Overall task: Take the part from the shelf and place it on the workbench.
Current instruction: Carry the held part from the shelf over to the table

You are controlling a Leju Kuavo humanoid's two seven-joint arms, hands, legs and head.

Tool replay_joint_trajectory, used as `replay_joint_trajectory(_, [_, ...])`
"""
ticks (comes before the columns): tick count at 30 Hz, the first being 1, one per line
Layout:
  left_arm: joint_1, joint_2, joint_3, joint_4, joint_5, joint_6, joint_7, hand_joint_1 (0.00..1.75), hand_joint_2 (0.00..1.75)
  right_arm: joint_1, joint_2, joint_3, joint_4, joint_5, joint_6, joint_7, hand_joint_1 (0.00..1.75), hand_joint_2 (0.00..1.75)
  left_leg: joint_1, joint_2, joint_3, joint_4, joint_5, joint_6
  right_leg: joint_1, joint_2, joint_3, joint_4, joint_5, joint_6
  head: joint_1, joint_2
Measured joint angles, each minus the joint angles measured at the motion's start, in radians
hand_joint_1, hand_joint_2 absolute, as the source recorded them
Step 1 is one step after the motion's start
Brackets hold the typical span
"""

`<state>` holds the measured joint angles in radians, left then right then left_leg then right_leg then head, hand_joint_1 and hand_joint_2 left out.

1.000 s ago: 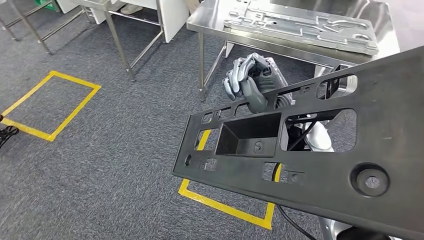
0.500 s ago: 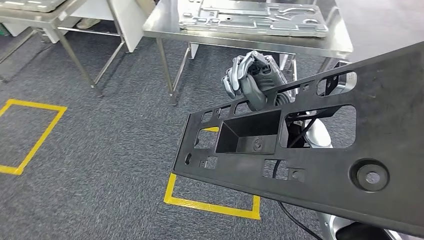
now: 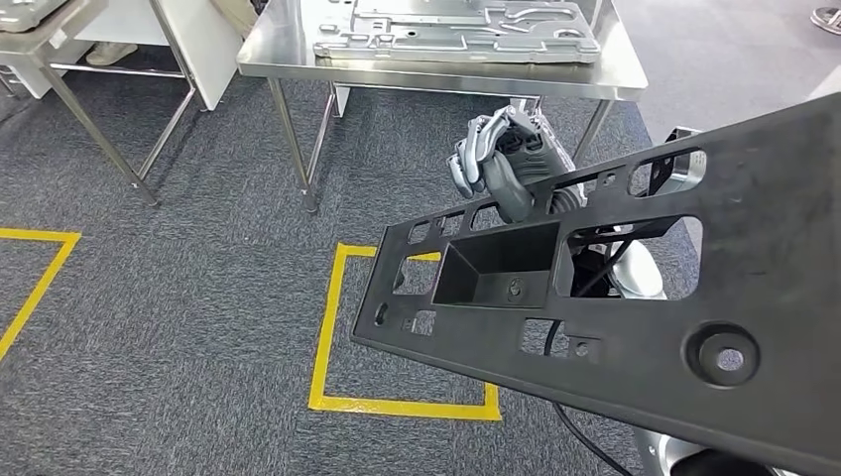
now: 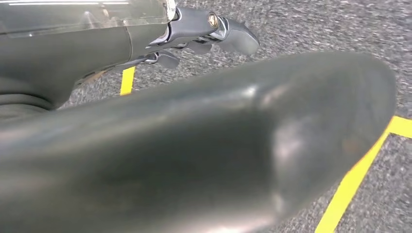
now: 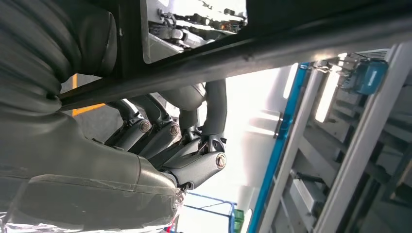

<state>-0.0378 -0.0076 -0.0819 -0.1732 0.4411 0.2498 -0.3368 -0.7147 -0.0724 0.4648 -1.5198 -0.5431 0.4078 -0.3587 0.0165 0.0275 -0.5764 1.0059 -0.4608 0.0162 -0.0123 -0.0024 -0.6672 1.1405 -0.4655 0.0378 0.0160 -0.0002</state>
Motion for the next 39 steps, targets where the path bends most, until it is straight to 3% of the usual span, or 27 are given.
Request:
replay_joint_trajectory(2, [-0.001,0.000,-0.002,0.000,-0.001,-0.001,-0.003,0.00,0.00,-0.004,0.000,-0.004,0.000,0.001,0.000,0.000,1.75,1.75,-0.003,0.004,0.005,0.000,-0.006,-0.009,0.008,-0.012,0.062,-0.115,0.027,-0.013,0.000,0.000])
replay_joint_trajectory(4, [-0.002,0.000,-0.003,0.000,-0.001,-0.001,-0.003,0.00,0.00,-0.009,-0.001,-0.009,0.001,0.001,0.000,0.000,1.75,1.75,-0.005,0.008,0.009,-0.002,-0.011,-0.021,0.015,-0.014,0.074,-0.141,0.018,-0.028,-0.001,0.000])
replay_joint_trajectory(7, [-0.003,0.000,-0.003,-0.001,-0.001,0.001,-0.005,0.00,0.00,-0.016,-0.001,-0.017,0.003,0.001,0.001,0.001,1.75,1.75,-0.003,0.003,0.007,0.023,-0.027,-0.036,0.007,-0.006,0.096,-0.158,0.018,-0.045,-0.004,0.000])
replay_joint_trajectory(9, [-0.002,0.000,-0.003,-0.001,-0.001,0.002,-0.006,0.00,0.00,-0.020,-0.001,-0.018,0.005,0.001,0.001,0.001,1.75,1.75,-0.002,-0.012,-0.046,0.129,-0.069,-0.040,0.006,-0.003,0.115,-0.166,0.012,-0.053,-0.009,0.000])
replay_joint_trajectory(10, [-0.001,0.001,-0.004,-0.001,-0.001,0.002,-0.006,0.00,0.00,-0.020,0.000,-0.018,0.007,0.001,0.001,0.002,1.75,1.75,-0.002,-0.016,-0.090,0.202,-0.093,-0.042,0.007,0.000,0.122,-0.165,0.005,-0.056,-0.011,0.000])
replay_joint_trajectory(11, [0.001,0.001,-0.004,-0.001,-0.001,0.002,-0.006,0.00,0.00,-0.019,0.000,-0.018,0.008,0.001,0.002,0.002,1.75,1.75,-0.002,-0.018,-0.132,0.263,-0.106,-0.043,0.008,0.003,0.130,-0.165,-0.002,-0.057,-0.012,0.000])
replay_joint_trajectory(12, [0.004,0.001,-0.004,-0.001,-0.001,0.002,-0.006,0.00,0.00,-0.017,0.000,-0.017,0.010,0.001,0.002,0.002,1.75,1.75,-0.002,-0.018,-0.160,0.291,-0.097,-0.043,0.009,0.007,0.141,-0.165,-0.011,-0.057,-0.013,0.000])
replay_joint_trajectory(13, [0.006,0.001,-0.004,-0.001,-0.001,0.003,-0.006,0.00,0.00,-0.016,0.000,-0.017,0.012,0.001,0.002,0.003,1.75,1.75,-0.002,-0.018,-0.169,0.277,-0.065,-0.042,0.009,0.012,0.154,-0.164,-0.022,-0.056,-0.013,0.000])
replay_joint_trajectory(14, [0.008,0.002,-0.004,-0.001,-0.001,0.003,-0.006,0.00,0.00,-0.015,0.000,-0.017,0.013,0.001,0.002,0.003,1.75,1.75,-0.002,-0.018,-0.156,0.223,-0.014,-0.041,0.009,0.016,0.170,-0.164,-0.035,-0.054,-0.014,0.000])
replay_joint_trajectory(16, [0.012,0.003,-0.004,0.000,-0.001,0.003,-0.006,0.00,0.00,-0.016,0.000,-0.017,0.016,0.001,0.002,0.003,1.75,1.75,-0.004,-0.021,-0.108,0.090,0.069,-0.033,0.010,0.021,0.197,-0.164,-0.060,-0.047,-0.014,0.000])
replay_joint_trajectory(17, [0.012,0.003,-0.004,0.001,-0.001,0.003,-0.006,0.00,0.00,-0.017,0.000,-0.017,0.017,0.001,0.002,0.003,1.75,1.75,-0.005,-0.022,-0.089,0.046,0.080,-0.027,0.011,0.023,0.203,-0.164,-0.069,-0.042,-0.015,0.000])
replay_joint_trajectory(19, [0.009,0.003,-0.004,0.002,-0.001,0.003,-0.006,0.00,0.00,-0.018,0.000,-0.017,0.019,0.001,0.002,0.004,1.75,1.75,-0.010,-0.024,-0.074,0.019,0.061,-0.013,0.012,0.026,0.206,-0.163,-0.075,-0.029,-0.012,0.000])
replay_joint_trajectory(21, [0.007,0.003,-0.004,0.002,-0.001,0.003,-0.006,0.00,0.00,-0.018,0.000,-0.017,0.019,0.002,0.002,0.005,1.75,1.75,-0.008,-0.025,-0.061,0.008,0.046,-0.001,0.011,0.025,0.197,-0.137,-0.066,-0.017,-0.010,0.000])
replay_joint_trajectory(23, [0.009,0.003,-0.004,0.002,-0.001,0.003,-0.006,0.00,0.00,-0.020,0.000,-0.018,0.018,0.002,0.002,0.004,1.75,1.75,-0.004,-0.025,-0.039,-0.002,0.034,0.008,0.008,0.018,0.144,-0.045,-0.061,-0.005,-0.007,0.000])
replay_joint_trajectory(24, [0.009,0.003,-0.004,0.002,-0.001,0.004,-0.006,0.00,0.00,-0.020,0.000,-0.018,0.018,0.002,0.002,0.004,1.75,1.75,-0.003,-0.025,-0.028,-0.006,0.026,0.011,0.006,0.015,0.100,0.018,-0.073,0.000,-0.006,0.000])
replay_joint_trajectory(26, [0.009,0.004,-0.004,0.002,-0.001,0.005,-0.007,0.00,0.00,-0.018,0.000,-0.018,0.021,0.001,0.002,0.003,1.75,1.75,-0.003,-0.026,-0.006,-0.008,0.007,0.012,0.002,0.013,0.008,0.124,-0.126,0.006,-0.006,0.000])
replay_joint_trajectory(27, [0.010,0.004,-0.004,0.002,-0.001,0.006,-0.008,0.00,0.00,-0.017,0.000,-0.018,0.023,0.001,0.003,0.003,1.75,1.75,-0.003,-0.027,0.008,-0.008,-0.004,0.012,0.001,0.012,-0.024,0.144,-0.149,0.006,-0.006,0.000])
replay_joint_trajectory(28, [0.011,0.003,-0.004,0.002,-0.001,0.008,-0.010,0.00,0.00,-0.017,0.000,-0.017,0.024,0.000,0.003,0.004,1.75,1.75,-0.003,-0.028,0.024,-0.008,-0.016,0.010,-0.001,0.011,-0.042,0.135,-0.154,0.005,-0.006,0.000])
replay_joint_trajectory(29, [0.013,0.003,-0.004,0.002,0.000,0.010,-0.011,0.00,0.00,-0.019,0.000,-0.017,0.026,-0.001,0.004,0.004,1.75,1.75,-0.003,-0.028,0.043,-0.008,-0.029,0.008,-0.001,0.009,-0.046,0.095,-0.132,0.002,-0.006,0.000])
replay_joint_trajectory(30, [0.013,0.003,-0.004,0.002,0.000,0.011,-0.013,0.00,0.00,-0.021,0.000,-0.017,0.028,-0.002,0.005,0.004,1.75,1.75,-0.003,-0.029,0.061,-0.008,-0.043,0.005,0.000,0.007,-0.039,0.033,-0.081,-0.002,-0.005,0.000])
replay_joint_trajectory(31, [0.014,0.003,-0.004,0.002,0.001,0.012,-0.014,0.00,0.00,-0.023,-0.001,-0.017,0.031,-0.003,0.006,0.004,1.75,1.75,-0.004,-0.029,0.077,-0.008,-0.056,0.002,0.002,0.003,-0.032,-0.036,-0.008,-0.008,-0.005,0.000])
replay_joint_trajectory(32, [0.013,0.003,-0.004,0.003,0.001,0.012,-0.016,0.00,0.00,-0.025,-0.001,-0.017,0.035,-0.004,0.007,0.004,1.75,1.75,-0.005,-0.029,0.089,-0.009,-0.068,-0.004,0.006,0.001,-0.025,-0.089,0.047,-0.014,-0.006,0.000])
replay_joint_trajectory(33, [0.011,0.003,-0.004,0.003,0.002,0.012,-0.017,0.00,0.00,-0.027,-0.002,-0.017,0.038,-0.005,0.007,0.005,1.75,1.75,-0.005,-0.029,0.096,-0.014,-0.078,-0.010,0.010,-0.001,-0.021,-0.120,0.086,-0.021,-0.007,0.000])
replay_joint_trajectory(34, [0.009,0.003,-0.004,0.003,0.002,0.012,-0.018,0.00,0.00,-0.030,-0.001,-0.016,0.041,-0.006,0.007,0.005,1.75,1.75,-0.006,-0.028,0.101,-0.014,-0.081,-0.016,0.013,-0.001,-0.017,-0.134,0.100,-0.027,-0.008,0.000])
replay_joint_trajectory(37, [0.004,0.003,-0.004,0.003,0.002,0.013,-0.021,0.00,0.00,-0.045,0.002,-0.016,0.044,-0.007,0.008,0.002,1.75,1.75,-0.004,-0.027,0.103,0.027,-0.071,-0.034,0.012,0.005,0.018,-0.151,0.081,-0.047,-0.009,0.000])
replay_joint_trajectory(39, [0.002,0.003,-0.004,0.003,0.002,0.014,-0.024,0.00,0.00,-0.056,0.005,-0.016,0.050,-0.009,0.009,-0.001,1.75,1.75,-0.002,-0.027,0.042,0.132,-0.076,-0.039,0.011,0.007,0.047,-0.159,0.066,-0.057,-0.012,0.000])
